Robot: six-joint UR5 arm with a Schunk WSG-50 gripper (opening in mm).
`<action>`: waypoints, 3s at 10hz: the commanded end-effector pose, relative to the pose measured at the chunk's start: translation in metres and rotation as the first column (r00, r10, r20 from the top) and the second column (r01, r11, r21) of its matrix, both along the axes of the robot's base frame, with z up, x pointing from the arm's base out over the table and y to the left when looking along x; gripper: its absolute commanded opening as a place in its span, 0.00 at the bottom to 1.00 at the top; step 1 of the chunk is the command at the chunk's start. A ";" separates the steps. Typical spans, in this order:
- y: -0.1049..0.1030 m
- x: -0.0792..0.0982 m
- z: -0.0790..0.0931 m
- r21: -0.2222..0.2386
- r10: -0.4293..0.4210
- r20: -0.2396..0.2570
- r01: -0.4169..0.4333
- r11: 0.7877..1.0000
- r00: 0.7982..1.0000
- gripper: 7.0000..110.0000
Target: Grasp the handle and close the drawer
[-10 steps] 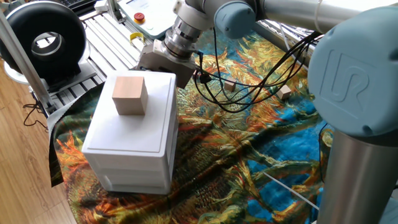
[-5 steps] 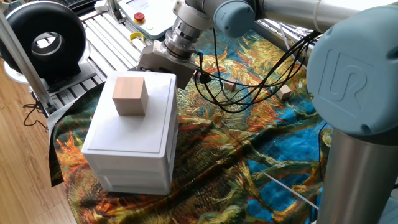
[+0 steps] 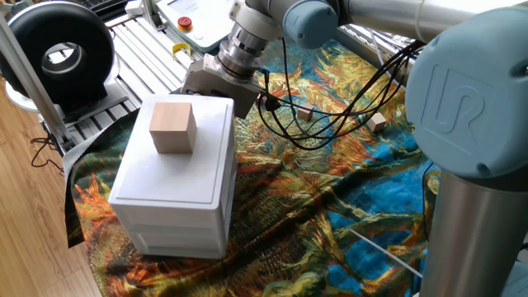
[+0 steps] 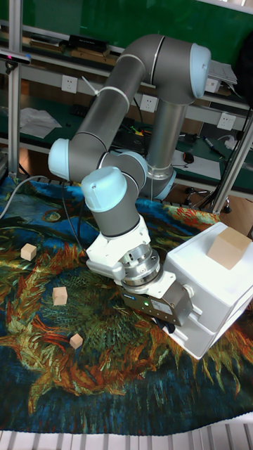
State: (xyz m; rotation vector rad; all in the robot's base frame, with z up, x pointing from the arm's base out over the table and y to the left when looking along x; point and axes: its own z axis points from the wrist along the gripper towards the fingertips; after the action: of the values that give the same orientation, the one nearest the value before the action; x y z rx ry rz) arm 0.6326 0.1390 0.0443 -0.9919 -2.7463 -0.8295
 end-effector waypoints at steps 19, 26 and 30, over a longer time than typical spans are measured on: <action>-0.034 0.022 0.027 0.004 0.188 0.150 -0.191 0.982 0.971 0.36; -0.188 0.048 0.049 -0.431 0.403 0.133 -0.313 0.846 0.906 0.15; -0.222 0.046 0.073 -0.628 0.517 0.063 -0.369 0.685 0.854 0.15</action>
State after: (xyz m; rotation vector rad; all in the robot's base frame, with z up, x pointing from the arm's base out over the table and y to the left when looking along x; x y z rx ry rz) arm 0.6786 -0.0559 0.0969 -0.2946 -3.2831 -0.1886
